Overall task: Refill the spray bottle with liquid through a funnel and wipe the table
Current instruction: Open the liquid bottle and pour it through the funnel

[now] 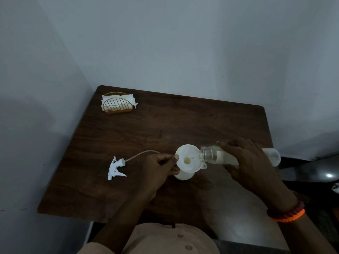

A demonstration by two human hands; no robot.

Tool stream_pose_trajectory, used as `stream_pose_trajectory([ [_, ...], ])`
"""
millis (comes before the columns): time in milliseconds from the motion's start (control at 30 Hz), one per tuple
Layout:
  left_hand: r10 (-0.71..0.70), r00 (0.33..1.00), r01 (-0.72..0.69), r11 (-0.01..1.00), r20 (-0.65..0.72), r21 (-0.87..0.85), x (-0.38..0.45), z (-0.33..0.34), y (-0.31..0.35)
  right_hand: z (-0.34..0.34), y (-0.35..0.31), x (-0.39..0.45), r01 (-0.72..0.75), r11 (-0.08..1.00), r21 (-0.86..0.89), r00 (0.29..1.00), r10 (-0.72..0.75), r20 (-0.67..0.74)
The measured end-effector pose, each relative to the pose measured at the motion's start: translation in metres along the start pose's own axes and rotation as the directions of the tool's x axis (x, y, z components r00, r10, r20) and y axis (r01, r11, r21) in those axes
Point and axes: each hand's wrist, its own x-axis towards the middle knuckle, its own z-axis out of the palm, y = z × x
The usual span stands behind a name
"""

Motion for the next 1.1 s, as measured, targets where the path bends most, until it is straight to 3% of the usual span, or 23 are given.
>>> stream_pose_trajectory([
  [1100, -0.010, 1.000, 0.010, 1.000, 0.007, 0.010, -0.0007, -0.0007, 0.0023, -0.0009, 0.0017, 0.0013, -0.010, 1.000, -0.013, 1.000, 0.010, 0.017],
])
